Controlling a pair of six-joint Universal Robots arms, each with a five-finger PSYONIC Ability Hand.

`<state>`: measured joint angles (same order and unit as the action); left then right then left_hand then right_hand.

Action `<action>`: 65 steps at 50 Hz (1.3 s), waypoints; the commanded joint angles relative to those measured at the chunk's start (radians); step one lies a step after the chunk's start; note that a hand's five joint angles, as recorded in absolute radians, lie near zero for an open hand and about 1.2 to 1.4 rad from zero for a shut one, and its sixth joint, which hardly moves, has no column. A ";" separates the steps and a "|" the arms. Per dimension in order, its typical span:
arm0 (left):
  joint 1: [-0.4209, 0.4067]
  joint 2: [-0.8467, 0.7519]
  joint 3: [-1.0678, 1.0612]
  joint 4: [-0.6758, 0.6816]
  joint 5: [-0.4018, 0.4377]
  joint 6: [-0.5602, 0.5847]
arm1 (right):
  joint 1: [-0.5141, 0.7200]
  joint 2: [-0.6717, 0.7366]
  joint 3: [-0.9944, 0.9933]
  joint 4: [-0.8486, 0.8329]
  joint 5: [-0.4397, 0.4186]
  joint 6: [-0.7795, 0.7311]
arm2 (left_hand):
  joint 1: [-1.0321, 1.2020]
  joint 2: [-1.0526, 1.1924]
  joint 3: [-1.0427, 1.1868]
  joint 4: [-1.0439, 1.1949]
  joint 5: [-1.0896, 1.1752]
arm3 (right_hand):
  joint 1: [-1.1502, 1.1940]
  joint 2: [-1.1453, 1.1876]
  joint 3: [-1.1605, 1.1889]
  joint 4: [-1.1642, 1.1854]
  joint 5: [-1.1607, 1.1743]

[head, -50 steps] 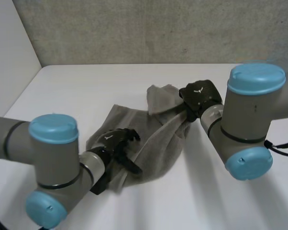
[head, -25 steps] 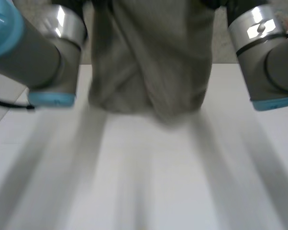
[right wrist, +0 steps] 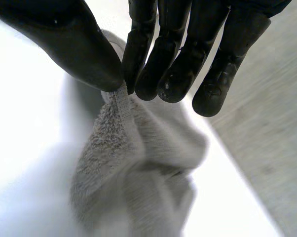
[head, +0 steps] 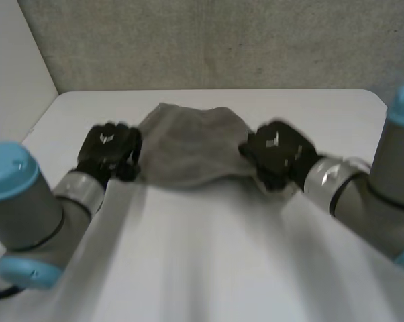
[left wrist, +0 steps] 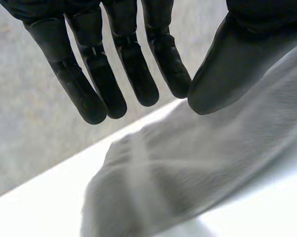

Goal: Fold the towel.

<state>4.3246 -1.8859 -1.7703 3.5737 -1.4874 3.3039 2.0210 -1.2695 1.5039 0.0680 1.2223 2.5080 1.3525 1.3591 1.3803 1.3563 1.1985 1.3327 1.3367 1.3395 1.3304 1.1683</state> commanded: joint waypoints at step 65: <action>-0.048 -0.276 0.112 0.263 -0.061 -0.076 | -0.036 -0.441 0.239 -0.108 0.000 0.624 | 0.044 0.037 0.016 0.040 0.023 | 0.064 0.060 0.057 0.066 0.053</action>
<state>4.2633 -2.2495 -1.6166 3.8418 -1.6185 3.2583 1.9847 -1.7279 1.7520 -0.0356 1.2229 3.1374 1.3415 1.3536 1.3699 1.3569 1.1901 1.3327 1.3367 1.3395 1.3303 1.1683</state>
